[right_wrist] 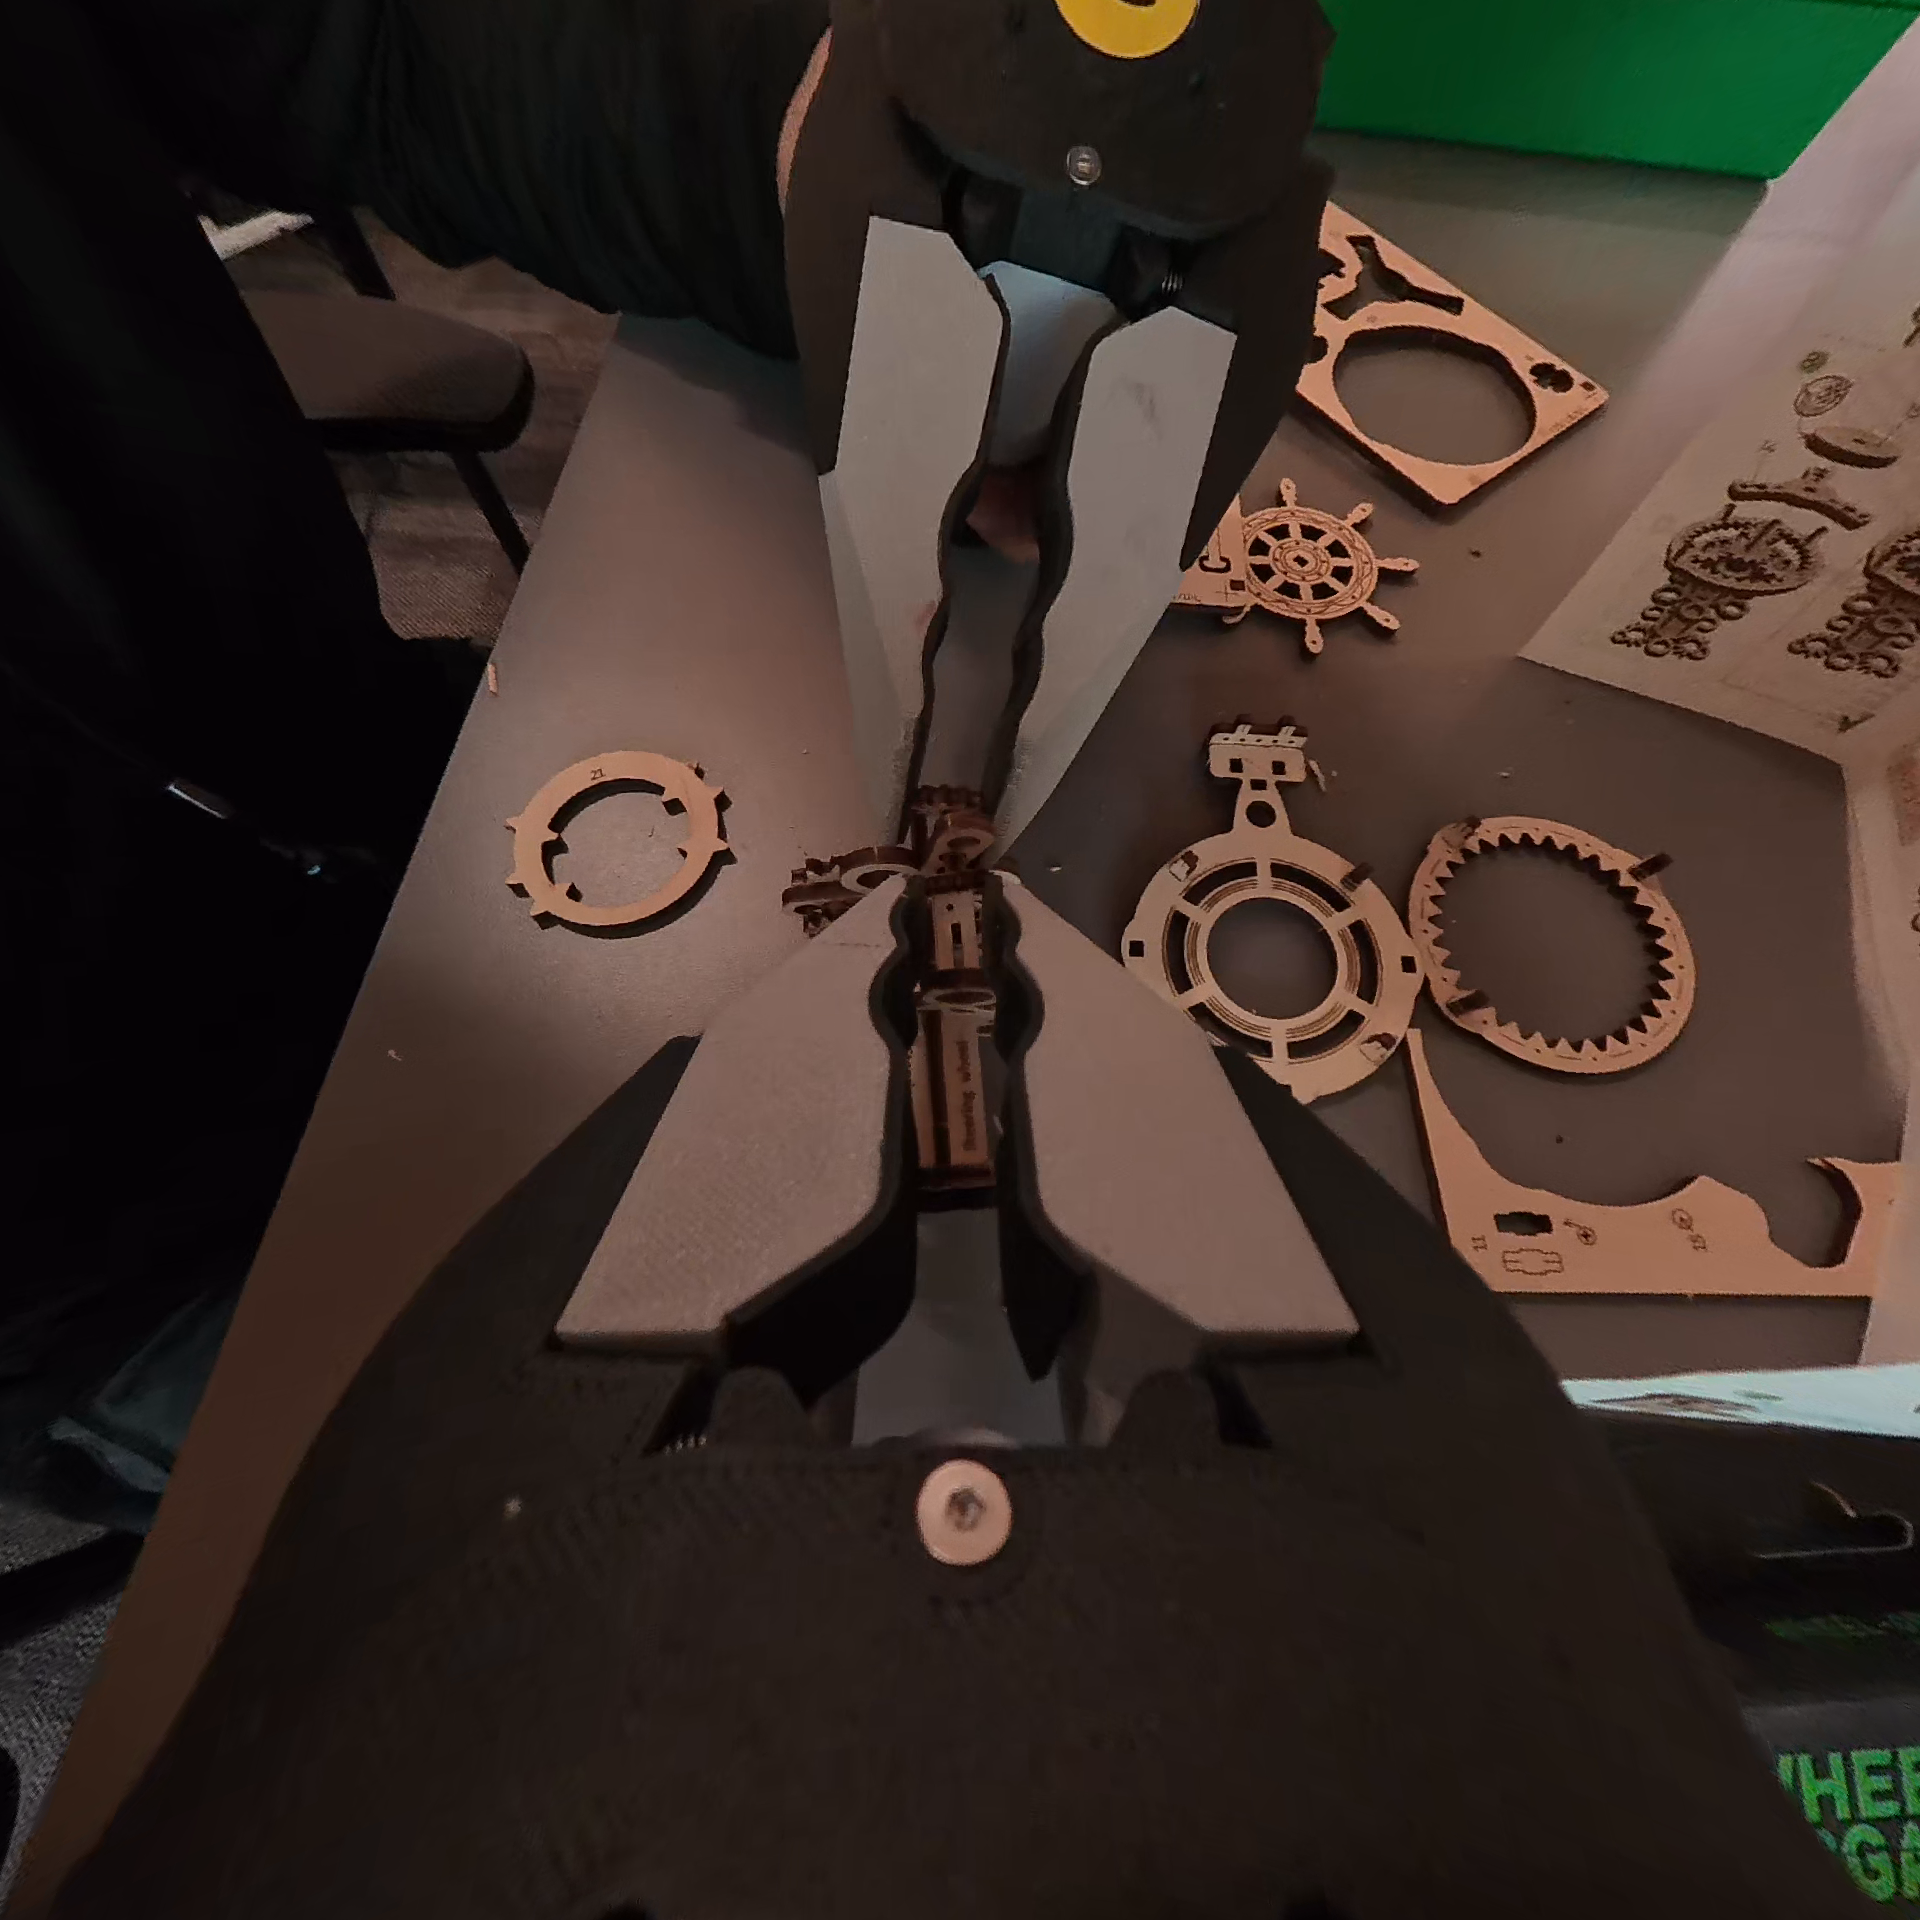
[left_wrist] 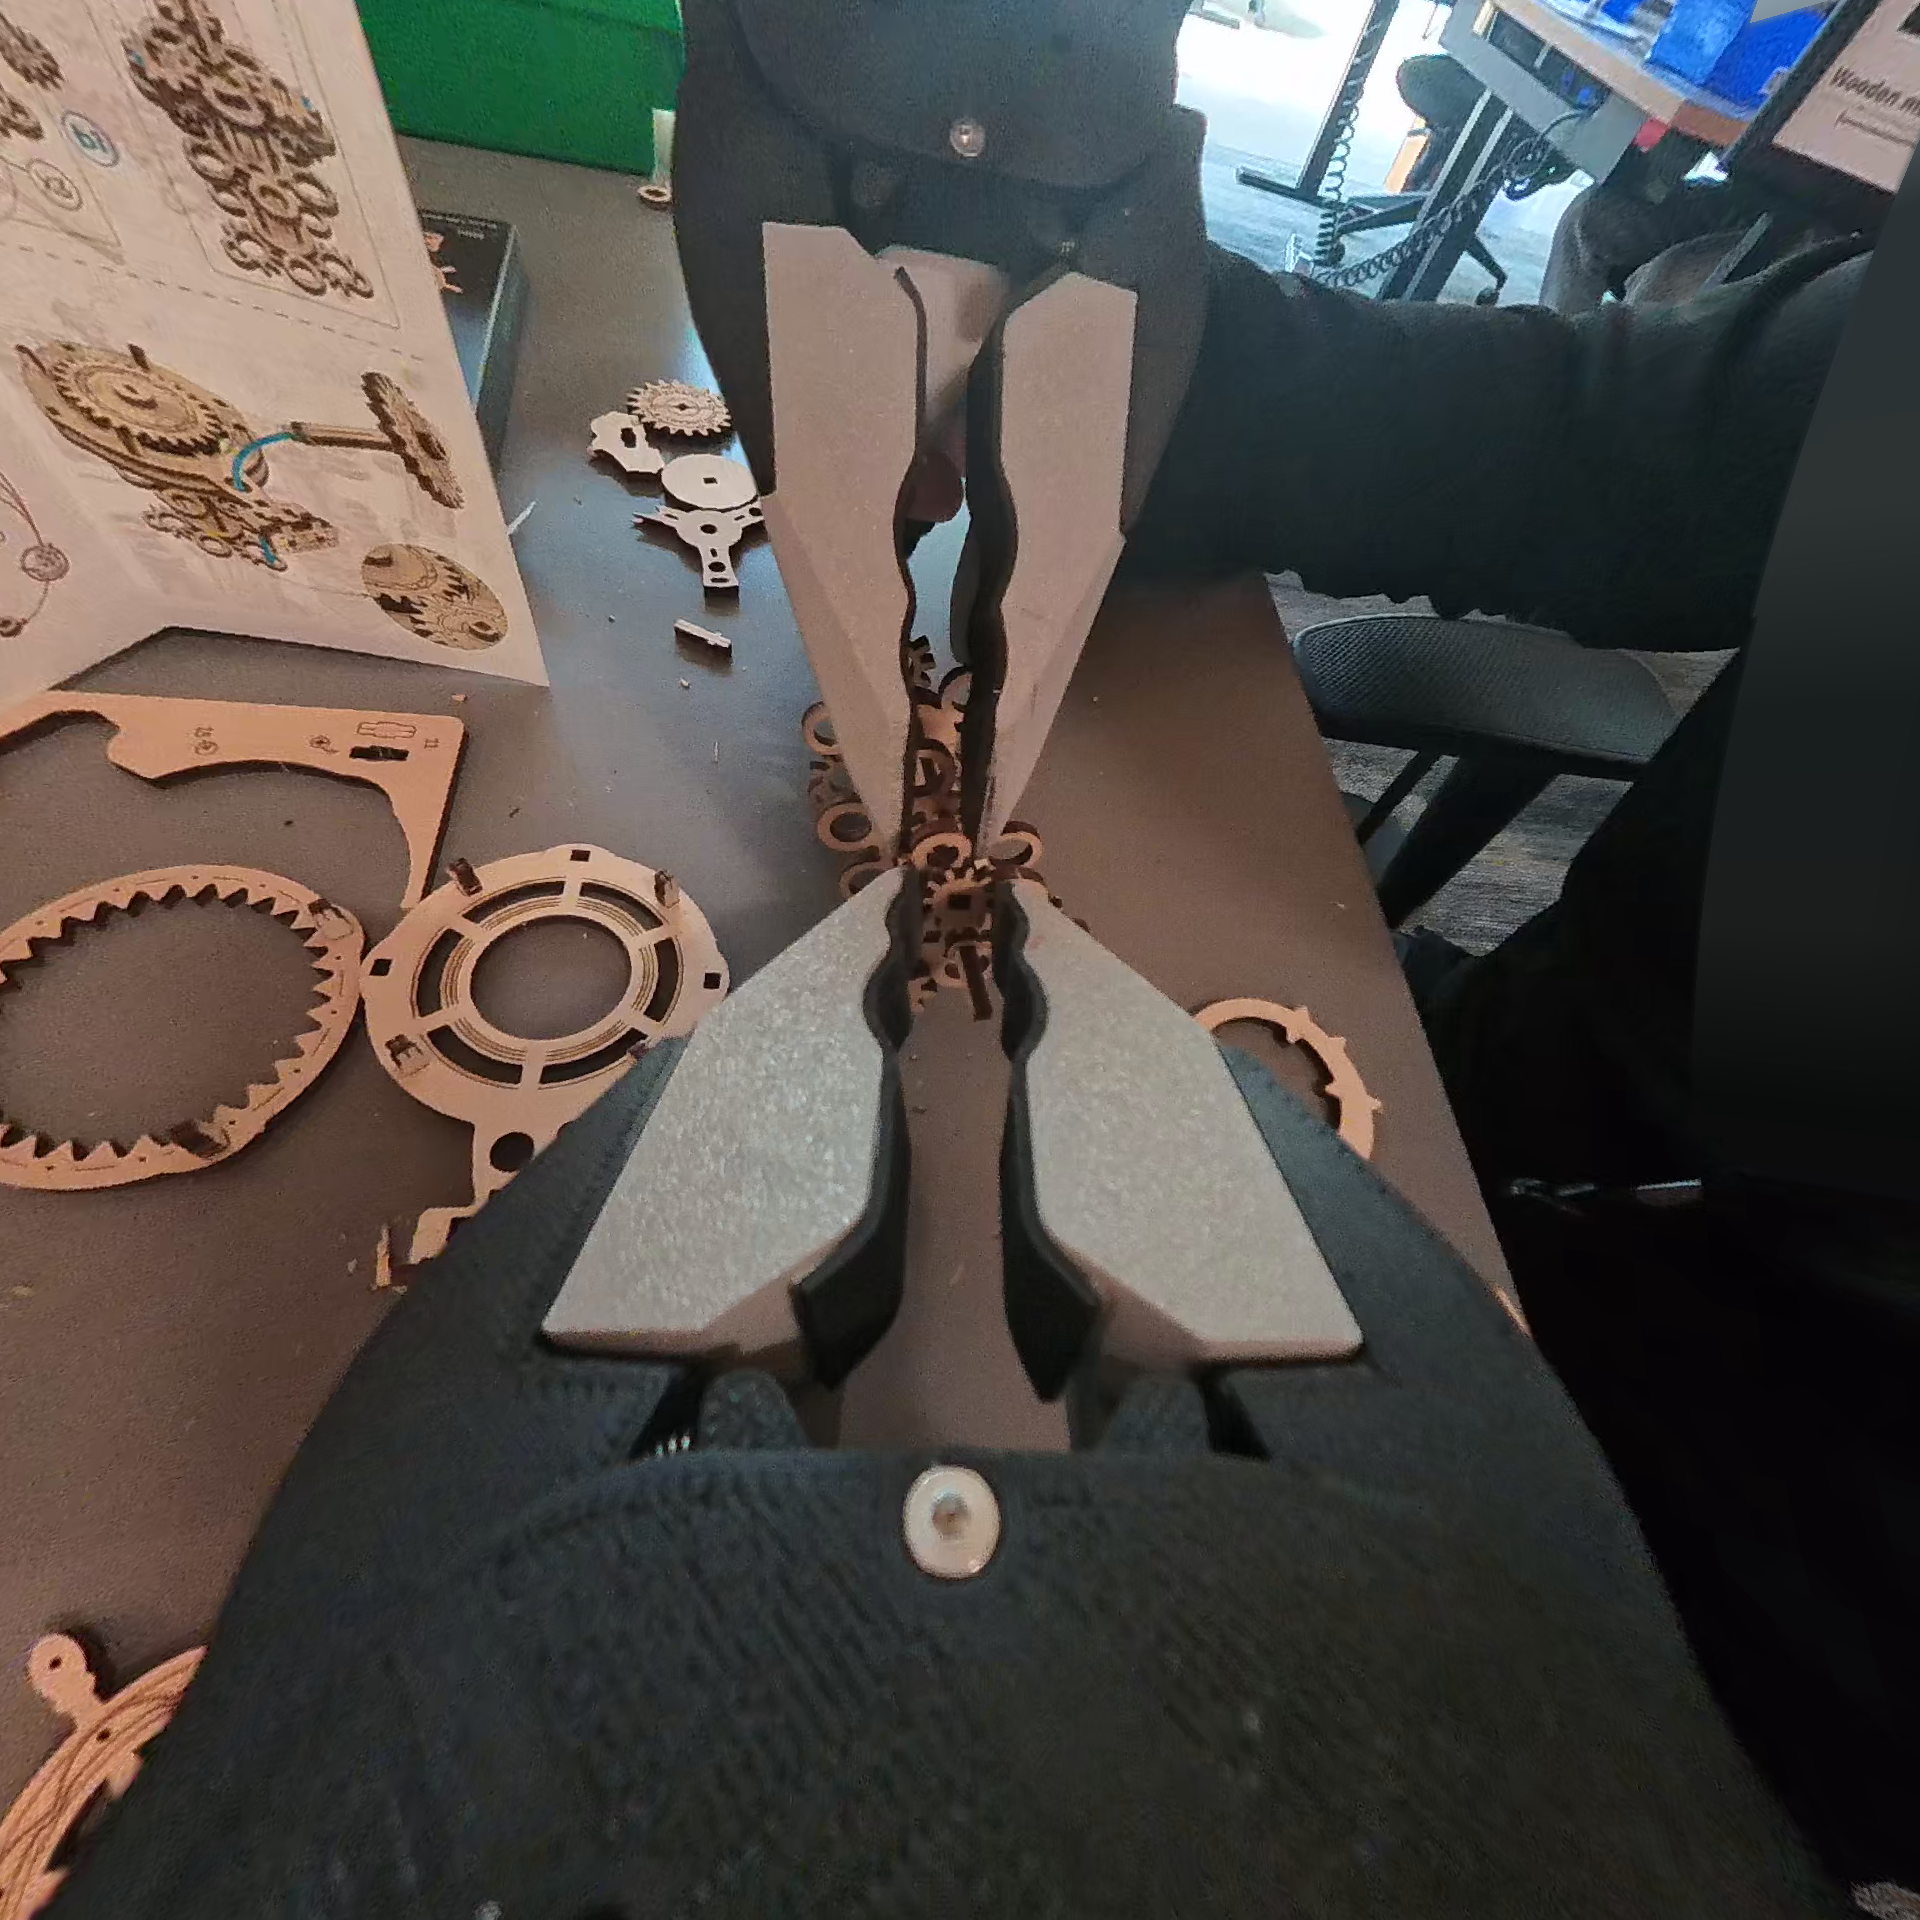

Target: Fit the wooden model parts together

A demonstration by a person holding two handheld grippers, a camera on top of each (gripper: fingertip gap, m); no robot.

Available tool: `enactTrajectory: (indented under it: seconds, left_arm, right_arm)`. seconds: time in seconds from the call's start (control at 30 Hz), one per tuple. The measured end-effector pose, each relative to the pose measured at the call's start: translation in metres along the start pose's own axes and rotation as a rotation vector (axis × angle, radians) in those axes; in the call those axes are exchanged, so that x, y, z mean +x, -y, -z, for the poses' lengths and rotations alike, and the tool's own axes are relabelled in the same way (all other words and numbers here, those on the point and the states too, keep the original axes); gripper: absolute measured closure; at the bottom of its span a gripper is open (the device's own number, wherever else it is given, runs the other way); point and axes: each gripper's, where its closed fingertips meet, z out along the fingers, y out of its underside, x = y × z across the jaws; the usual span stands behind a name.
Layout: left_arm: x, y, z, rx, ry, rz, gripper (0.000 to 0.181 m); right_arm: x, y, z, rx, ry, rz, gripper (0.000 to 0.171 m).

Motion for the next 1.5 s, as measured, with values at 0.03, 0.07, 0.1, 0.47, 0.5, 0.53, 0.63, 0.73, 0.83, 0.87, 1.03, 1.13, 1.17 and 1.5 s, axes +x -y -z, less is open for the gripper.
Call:
enactTrajectory:
  seconds: [0.03,0.07,0.1,0.47,0.5,0.53,0.63,0.73,0.83,0.87,1.03,1.13,1.17,1.5]
  left_arm:
    - [0.0,0.0,0.0,0.001,0.001,0.007,0.171]
    - [0.0,0.0,0.0,0.003,-0.001,0.02,0.171]
    - [0.0,0.0,0.001,0.007,-0.007,0.033,0.171]
    - [-0.004,0.004,0.012,0.01,0.025,-0.012,0.156]
    - [-0.006,0.005,0.015,0.011,0.035,-0.023,0.156]
    - [-0.008,0.005,0.017,0.013,0.047,-0.03,0.16]
    - [-0.01,0.004,0.02,0.011,0.051,-0.043,0.171]
    - [-0.007,0.003,0.019,0.011,0.028,-0.046,0.176]
    - [-0.006,0.002,0.019,0.008,0.008,-0.032,0.173]
    - [-0.005,0.002,0.019,0.009,-0.001,-0.024,0.171]
    - [-0.006,0.002,0.019,0.009,0.005,-0.026,0.171]
    - [-0.008,-0.001,0.018,-0.006,0.012,-0.02,0.169]
    - [-0.008,-0.003,0.018,-0.013,0.016,-0.022,0.17]
    - [-0.011,-0.009,0.016,-0.038,0.013,-0.01,0.171]
  right_arm:
    - [0.0,0.0,0.0,0.001,-0.004,0.001,0.165]
    - [0.0,0.0,0.0,0.003,-0.008,0.0,0.165]
    - [0.001,0.0,0.0,0.007,-0.009,0.0,0.165]
    - [0.005,0.004,0.0,0.07,-0.012,-0.066,0.164]
    - [0.006,0.005,0.0,0.075,-0.01,-0.077,0.164]
    - [0.007,0.005,0.001,0.078,-0.013,-0.091,0.163]
    - [0.007,0.005,-0.001,0.067,-0.023,-0.121,0.163]
    - [0.006,0.005,-0.001,0.057,-0.024,-0.12,0.164]
    - [0.006,0.005,-0.002,0.055,-0.026,-0.12,0.164]
    - [0.006,0.005,-0.002,0.054,-0.026,-0.119,0.164]
    - [0.004,0.005,-0.002,0.051,-0.011,-0.117,0.171]
    - [0.003,0.004,-0.005,0.045,-0.016,-0.109,0.171]
    - [0.003,0.004,-0.005,0.042,-0.017,-0.106,0.171]
    - [0.004,0.002,-0.007,0.031,-0.021,-0.115,0.168]
